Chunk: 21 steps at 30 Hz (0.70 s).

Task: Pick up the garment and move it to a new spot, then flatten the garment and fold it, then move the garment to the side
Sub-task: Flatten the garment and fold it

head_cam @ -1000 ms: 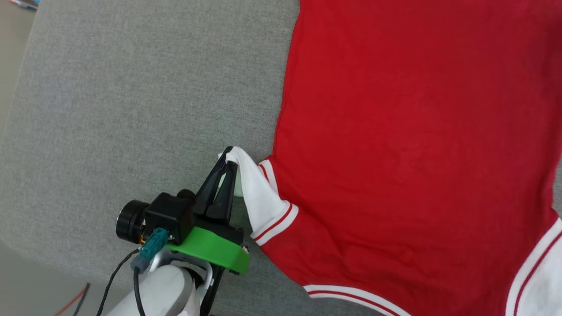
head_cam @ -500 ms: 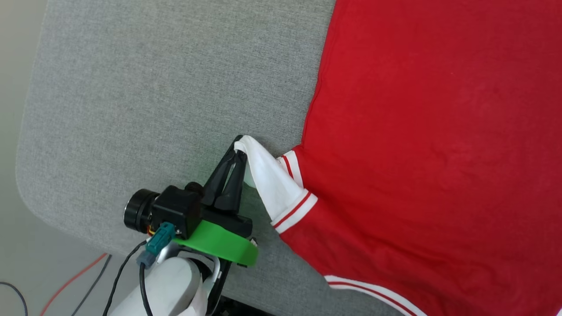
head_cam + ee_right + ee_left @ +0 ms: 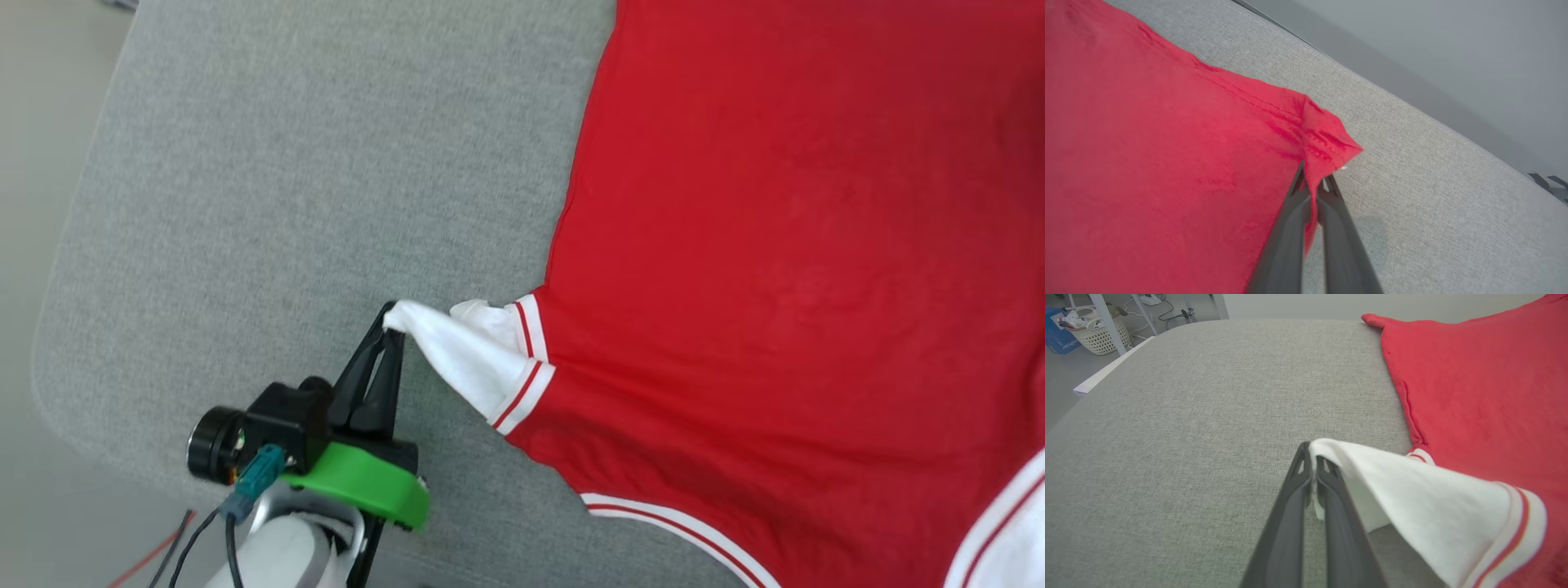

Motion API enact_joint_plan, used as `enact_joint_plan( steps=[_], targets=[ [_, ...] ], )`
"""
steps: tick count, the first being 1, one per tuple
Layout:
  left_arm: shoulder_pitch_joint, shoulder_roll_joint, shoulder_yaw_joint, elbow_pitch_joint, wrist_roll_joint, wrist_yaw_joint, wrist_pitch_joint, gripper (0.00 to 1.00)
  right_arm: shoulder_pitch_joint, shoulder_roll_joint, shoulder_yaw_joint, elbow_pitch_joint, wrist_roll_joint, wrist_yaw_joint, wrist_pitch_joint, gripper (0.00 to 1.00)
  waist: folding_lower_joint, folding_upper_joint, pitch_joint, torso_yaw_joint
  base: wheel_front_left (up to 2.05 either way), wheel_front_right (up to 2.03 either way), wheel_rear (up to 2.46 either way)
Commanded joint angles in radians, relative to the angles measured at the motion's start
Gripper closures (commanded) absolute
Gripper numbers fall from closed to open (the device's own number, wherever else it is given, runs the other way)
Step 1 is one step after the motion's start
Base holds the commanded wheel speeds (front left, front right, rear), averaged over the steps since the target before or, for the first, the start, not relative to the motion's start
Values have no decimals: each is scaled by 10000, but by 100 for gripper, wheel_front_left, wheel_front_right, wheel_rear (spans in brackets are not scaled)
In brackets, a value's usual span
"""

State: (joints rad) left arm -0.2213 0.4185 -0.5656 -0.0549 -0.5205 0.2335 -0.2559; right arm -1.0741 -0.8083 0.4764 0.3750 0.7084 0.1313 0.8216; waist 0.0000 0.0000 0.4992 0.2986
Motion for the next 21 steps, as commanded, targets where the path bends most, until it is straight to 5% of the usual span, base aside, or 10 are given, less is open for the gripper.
enact_joint_plan(
  steps=[1,9,15,21],
  targets=[
    [209,131,95,5,-11,51,-58,100,416,-292,175,-223,251,-6,-257,100,0,0,-1120,-775,0,0,0],
    [1222,669,459,-305,-278,411,-19,100,3518,-2118,324,-2256,1587,-6,-2003,100,0,0,-2068,-1991,0,0,0],
    [1579,934,641,-486,-389,588,51,100,6037,-2444,-452,-2797,1890,-6,-2712,100,0,0,-2298,-2628,0,0,0],
    [1777,1100,759,-593,-446,684,73,100,8836,-2066,-1508,-3153,2079,-6,-2854,100,0,0,-2468,-2916,0,0,0]
  ],
)
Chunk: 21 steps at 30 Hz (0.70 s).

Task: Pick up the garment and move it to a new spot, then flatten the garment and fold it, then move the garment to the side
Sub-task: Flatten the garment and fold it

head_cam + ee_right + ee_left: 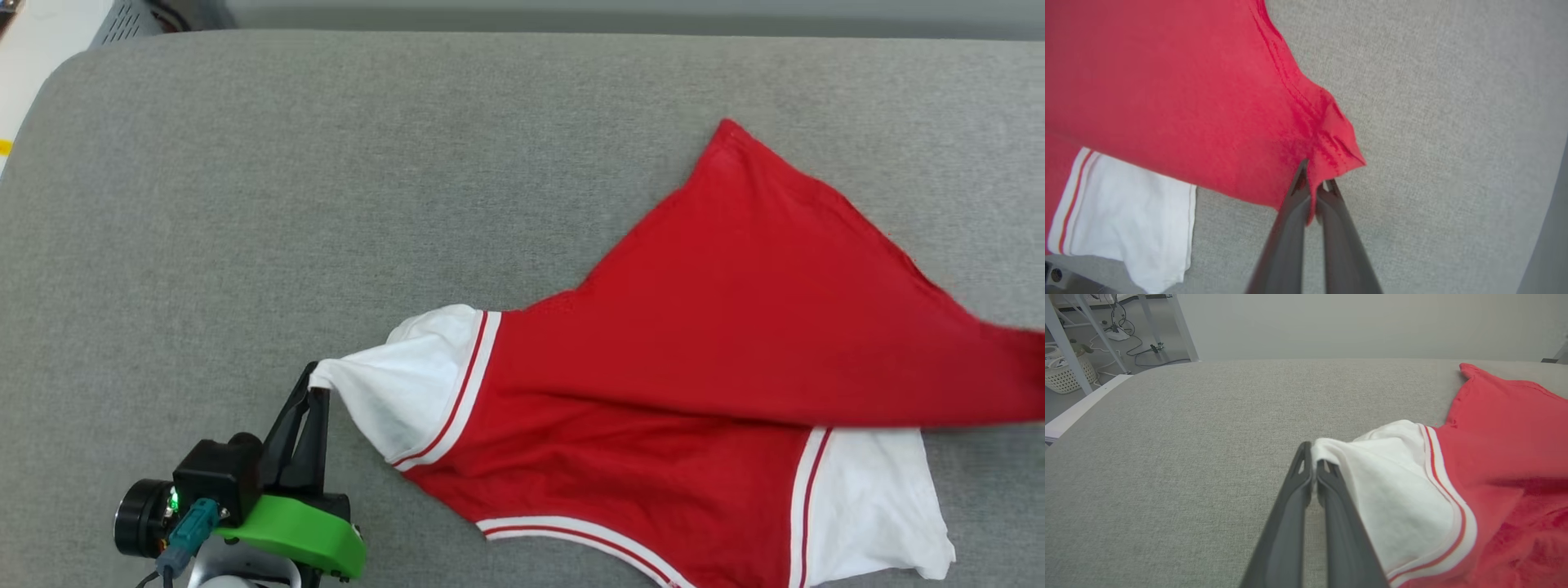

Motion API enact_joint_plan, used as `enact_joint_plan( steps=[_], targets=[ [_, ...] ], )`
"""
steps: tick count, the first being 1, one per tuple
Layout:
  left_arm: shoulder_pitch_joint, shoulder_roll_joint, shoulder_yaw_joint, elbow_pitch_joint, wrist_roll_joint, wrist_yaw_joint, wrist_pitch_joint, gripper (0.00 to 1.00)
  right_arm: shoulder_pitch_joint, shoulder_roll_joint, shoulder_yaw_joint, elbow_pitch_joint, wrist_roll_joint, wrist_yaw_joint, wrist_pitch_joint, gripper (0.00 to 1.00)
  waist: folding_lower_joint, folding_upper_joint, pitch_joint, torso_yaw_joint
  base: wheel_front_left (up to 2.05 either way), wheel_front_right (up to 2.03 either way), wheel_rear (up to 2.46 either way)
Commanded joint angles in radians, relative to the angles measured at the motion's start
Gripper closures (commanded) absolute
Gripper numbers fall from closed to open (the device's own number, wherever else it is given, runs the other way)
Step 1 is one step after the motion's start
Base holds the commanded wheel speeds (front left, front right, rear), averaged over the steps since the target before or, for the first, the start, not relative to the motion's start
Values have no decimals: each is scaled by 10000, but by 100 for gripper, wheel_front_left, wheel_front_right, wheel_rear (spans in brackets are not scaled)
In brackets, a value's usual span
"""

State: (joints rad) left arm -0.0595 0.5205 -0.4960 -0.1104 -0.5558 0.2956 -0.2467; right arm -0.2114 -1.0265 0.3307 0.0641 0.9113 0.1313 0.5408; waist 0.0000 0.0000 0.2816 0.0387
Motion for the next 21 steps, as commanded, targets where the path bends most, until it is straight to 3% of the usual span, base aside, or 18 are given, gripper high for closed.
enact_joint_plan(
  steps=[1,7,11,12,13,18,19,21],
  targets=[
    [178,87,90,-70,-113,72,-24,100,730,310,-275,-91,98,-6,-30,100,0,0,-287,-339,0,0,0],
    [148,58,61,-98,-112,41,-38,100,3034,1800,-1043,189,-223,-6,157,100,0,0,-191,-345,0,0,0],
    [13,13,-16,-21,-76,-11,-39,100,3677,2754,-1213,600,-452,-6,215,100,0,0,-117,-283,0,0,0],
    [-20,-8,-39,56,-82,-16,-38,100,3642,3181,-1529,736,-621,-6,-14,77,0,0,-168,-293,0,0,0],
    [-6,-10,-39,76,-88,-3,-38,100,3563,3237,-1689,703,-723,-6,-124,0,0,0,-205,-314,0,0,0],
    [51,6,-67,53,-86,51,-16,100,3125,3020,-2660,59,-1029,-6,-465,0,0,0,-338,-342,0,0,0],
    [7,14,-121,-52,-37,65,17,100,2775,2753,-3320,-741,-1124,-6,-560,0,0,0,-316,-252,0,0,0],
    [-58,14,-144,-127,2,77,31,100,2477,2461,-3649,-1310,-1276,-6,-512,0,0,0,-231,-188,0,0,0]
  ],
)
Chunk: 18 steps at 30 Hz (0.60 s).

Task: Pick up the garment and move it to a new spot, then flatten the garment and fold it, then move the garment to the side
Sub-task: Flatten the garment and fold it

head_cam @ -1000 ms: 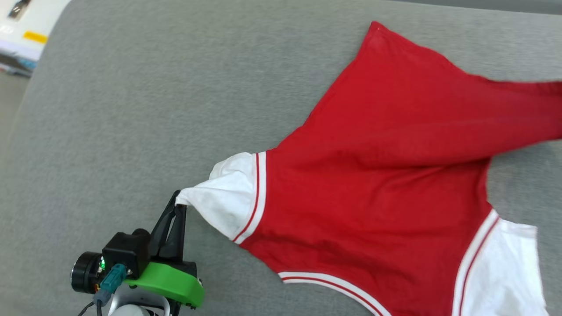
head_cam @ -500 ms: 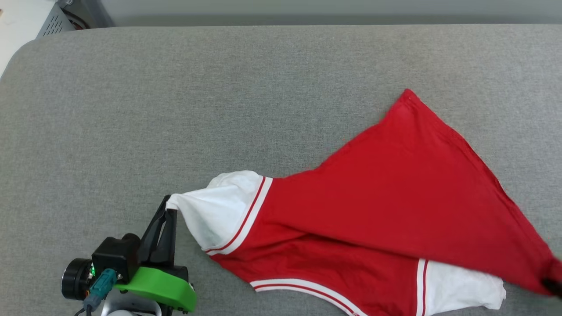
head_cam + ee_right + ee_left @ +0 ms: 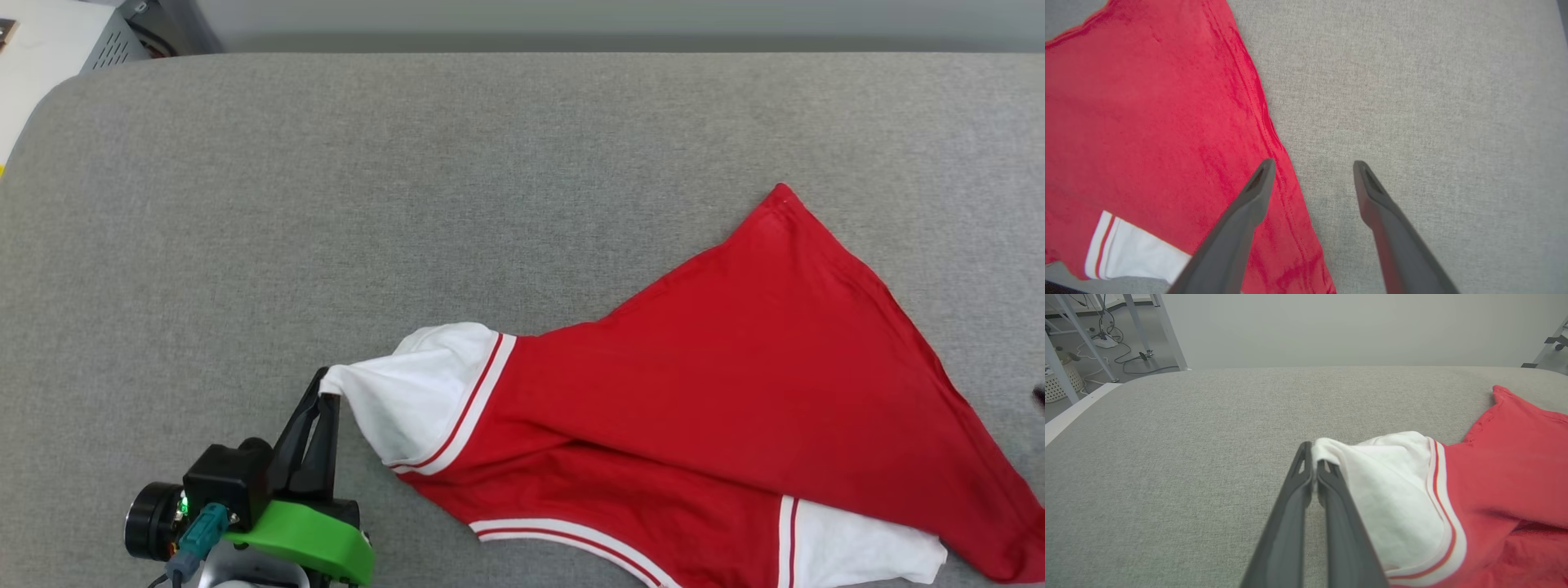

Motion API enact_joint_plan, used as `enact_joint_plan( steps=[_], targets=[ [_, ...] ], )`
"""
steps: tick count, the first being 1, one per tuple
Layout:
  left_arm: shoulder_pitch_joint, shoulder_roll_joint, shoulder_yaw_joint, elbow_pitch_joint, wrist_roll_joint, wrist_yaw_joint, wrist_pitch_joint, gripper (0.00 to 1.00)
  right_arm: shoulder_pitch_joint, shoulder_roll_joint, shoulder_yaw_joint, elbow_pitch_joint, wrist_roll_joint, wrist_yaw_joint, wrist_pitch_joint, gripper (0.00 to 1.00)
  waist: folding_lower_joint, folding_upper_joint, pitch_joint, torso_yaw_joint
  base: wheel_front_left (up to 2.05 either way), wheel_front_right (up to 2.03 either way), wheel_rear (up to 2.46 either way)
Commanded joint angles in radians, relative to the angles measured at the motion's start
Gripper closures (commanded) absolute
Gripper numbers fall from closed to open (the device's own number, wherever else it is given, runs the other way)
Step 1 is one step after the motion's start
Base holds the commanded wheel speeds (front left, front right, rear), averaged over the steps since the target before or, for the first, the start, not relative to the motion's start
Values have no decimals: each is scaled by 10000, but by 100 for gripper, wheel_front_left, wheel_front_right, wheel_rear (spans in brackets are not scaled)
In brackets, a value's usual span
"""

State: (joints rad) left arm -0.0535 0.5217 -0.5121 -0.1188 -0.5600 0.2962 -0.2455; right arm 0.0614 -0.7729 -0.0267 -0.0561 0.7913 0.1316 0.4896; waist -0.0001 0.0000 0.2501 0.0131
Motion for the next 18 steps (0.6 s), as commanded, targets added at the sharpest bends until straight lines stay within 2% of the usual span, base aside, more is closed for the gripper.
enact_joint_plan(
  steps=[1,5,9,11,12,15,16,18],
  targets=[
    [-163,-2,-3,-75,65,65,31,100,-410,-180,-218,-326,-96,-9,64,0,1,0,138,118,0,0,0],
    [-426,-50,-85,-188,176,43,62,100,-1453,-688,-454,-1209,-58,-9,822,0,1,0,459,319,0,0,0],
    [-709,-152,-179,-234,276,-15,55,100,-3031,-967,146,-1454,-40,-9,1797,0,1,0,837,564,0,0,0],
    [-870,-198,-234,-237,335,-65,50,100,-3910,-1076,679,-1396,-104,-9,2368,0,1,0,1051,709,0,0,0],
    [-1036,-249,-279,-243,394,-107,42,100,-4832,-1018,1279,-1174,-116,-9,2999,0,1,0,1272,834,0,0,0],
    [-1333,-369,-356,-250,477,-194,25,100,-6313,-811,2320,-505,-239,-9,3814,0,1,0,1620,1051,0,0,0],
    [-1615,-480,-406,-246,566,-266,1,100,-7636,-427,3466,378,-535,-9,4304,0,1,0,1965,1222,0,0,0],
    [-1783,-555,-464,-227,620,-327,-10,100,-8267,-122,4091,1039,-695,-9,4387,0,1,0,2156,1338,0,0,0]
  ],
)
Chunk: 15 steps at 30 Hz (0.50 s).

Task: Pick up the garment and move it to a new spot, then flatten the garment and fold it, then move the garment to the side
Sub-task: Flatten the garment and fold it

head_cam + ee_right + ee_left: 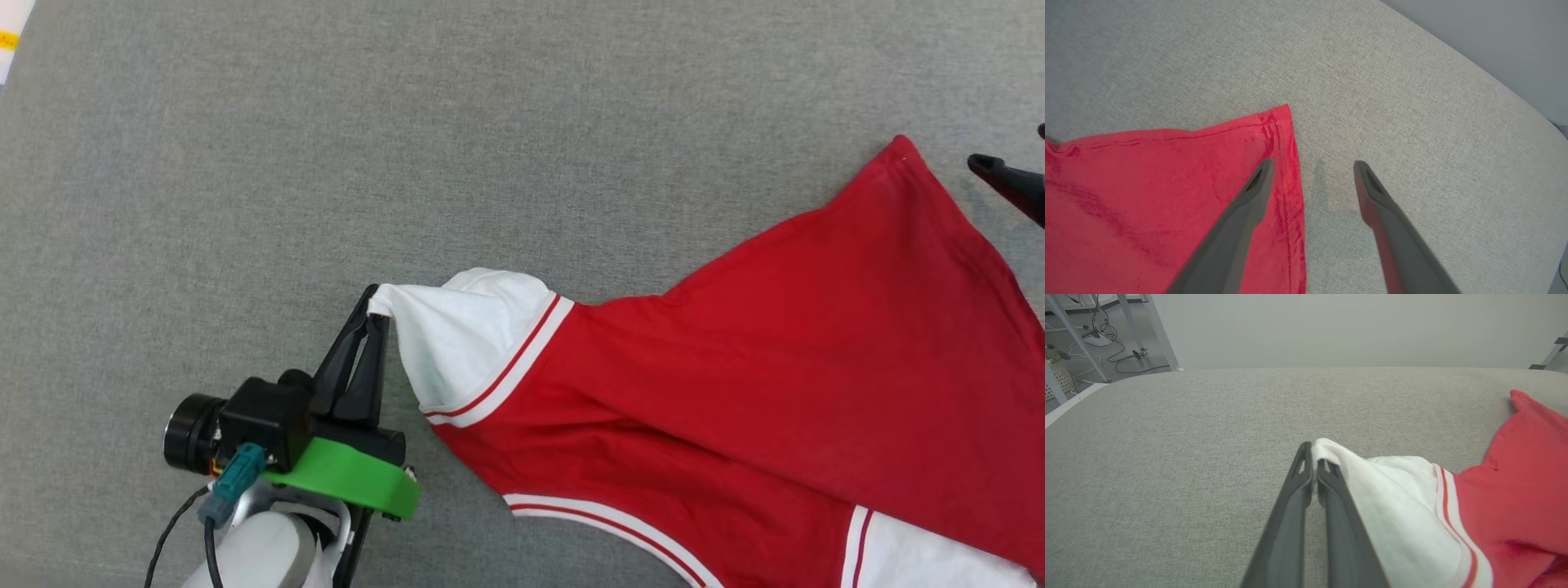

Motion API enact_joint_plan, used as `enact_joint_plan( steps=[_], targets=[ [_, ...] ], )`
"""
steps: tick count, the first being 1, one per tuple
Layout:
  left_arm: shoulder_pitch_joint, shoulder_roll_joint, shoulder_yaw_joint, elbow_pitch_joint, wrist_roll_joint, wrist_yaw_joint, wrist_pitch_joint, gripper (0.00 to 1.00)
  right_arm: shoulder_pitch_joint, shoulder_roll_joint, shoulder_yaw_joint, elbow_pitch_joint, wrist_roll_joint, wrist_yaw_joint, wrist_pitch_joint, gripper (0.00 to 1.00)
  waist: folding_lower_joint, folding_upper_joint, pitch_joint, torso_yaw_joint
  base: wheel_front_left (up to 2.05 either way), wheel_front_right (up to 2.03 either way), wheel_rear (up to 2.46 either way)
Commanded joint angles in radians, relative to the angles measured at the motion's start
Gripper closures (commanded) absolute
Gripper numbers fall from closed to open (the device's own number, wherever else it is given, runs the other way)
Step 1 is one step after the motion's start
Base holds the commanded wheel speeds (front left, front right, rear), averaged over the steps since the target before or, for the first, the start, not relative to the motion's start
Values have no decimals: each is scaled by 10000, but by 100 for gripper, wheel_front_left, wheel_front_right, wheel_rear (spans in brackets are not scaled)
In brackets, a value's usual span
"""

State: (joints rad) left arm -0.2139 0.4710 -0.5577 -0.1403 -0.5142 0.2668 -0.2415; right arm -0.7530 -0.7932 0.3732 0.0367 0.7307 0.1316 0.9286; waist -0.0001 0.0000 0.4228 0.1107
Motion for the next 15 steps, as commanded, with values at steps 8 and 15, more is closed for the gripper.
enact_joint_plan(
  steps=[8,15],
  targets=[
    [-705,-370,-172,264,264,-255,-97,100,-1343,768,2054,2610,-367,-9,-684,0,1,0,978,764,0,0,0],
    [-695,-512,-61,689,233,-375,-158,100,-1120,468,3624,3552,500,-9,-1264,100,1,0,748,681,0,0,0]
  ],
)
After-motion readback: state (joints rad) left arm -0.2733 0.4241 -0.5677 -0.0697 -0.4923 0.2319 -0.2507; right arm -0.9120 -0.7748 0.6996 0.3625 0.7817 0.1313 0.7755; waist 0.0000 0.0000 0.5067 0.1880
